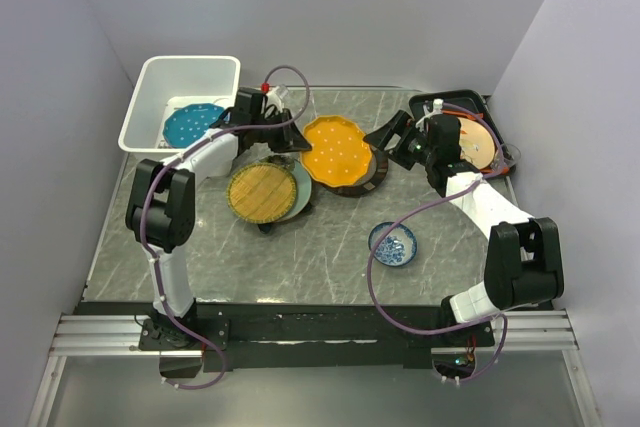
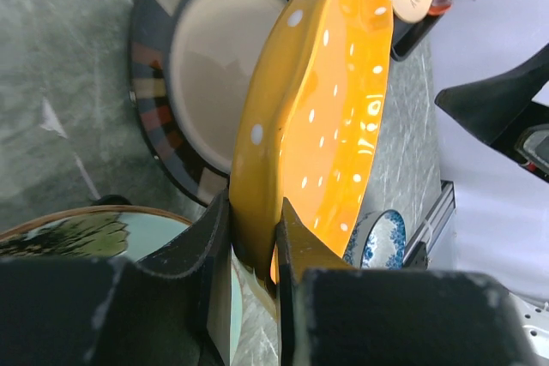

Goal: Place the plates into the plastic bin on the countertop
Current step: Place the plate in the plastic bin.

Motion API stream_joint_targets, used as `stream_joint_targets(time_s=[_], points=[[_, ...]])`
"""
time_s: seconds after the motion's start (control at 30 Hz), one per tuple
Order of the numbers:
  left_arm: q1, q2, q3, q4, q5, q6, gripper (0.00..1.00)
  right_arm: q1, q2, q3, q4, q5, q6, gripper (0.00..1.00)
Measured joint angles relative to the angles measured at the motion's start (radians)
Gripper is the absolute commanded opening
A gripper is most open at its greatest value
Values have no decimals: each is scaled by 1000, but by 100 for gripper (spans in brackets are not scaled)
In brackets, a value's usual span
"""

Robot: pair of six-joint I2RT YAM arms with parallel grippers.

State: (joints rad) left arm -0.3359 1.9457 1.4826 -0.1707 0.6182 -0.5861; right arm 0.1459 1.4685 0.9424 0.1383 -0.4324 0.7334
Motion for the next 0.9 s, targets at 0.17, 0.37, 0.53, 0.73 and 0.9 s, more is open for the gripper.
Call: stream_joint_targets(time_s=[0.17,0.37,0.53,0.73,0.9], points=[[31,-2,8,-16,-8,5,1,0,-1,0,-3,3,-3,97],[84,-26,10,-46,-14,21,1,0,-1,0,-3,3,-9,97],[132,-84,10,-61,-13,23,1,0,-1,0,-4,3,-10,97],[193,-170,10,-53,-3,12,1,0,0,0,-3,3,-9,97],[243,-231,10,-40,8,-9,1,0,0,0,-3,3,-9,97]])
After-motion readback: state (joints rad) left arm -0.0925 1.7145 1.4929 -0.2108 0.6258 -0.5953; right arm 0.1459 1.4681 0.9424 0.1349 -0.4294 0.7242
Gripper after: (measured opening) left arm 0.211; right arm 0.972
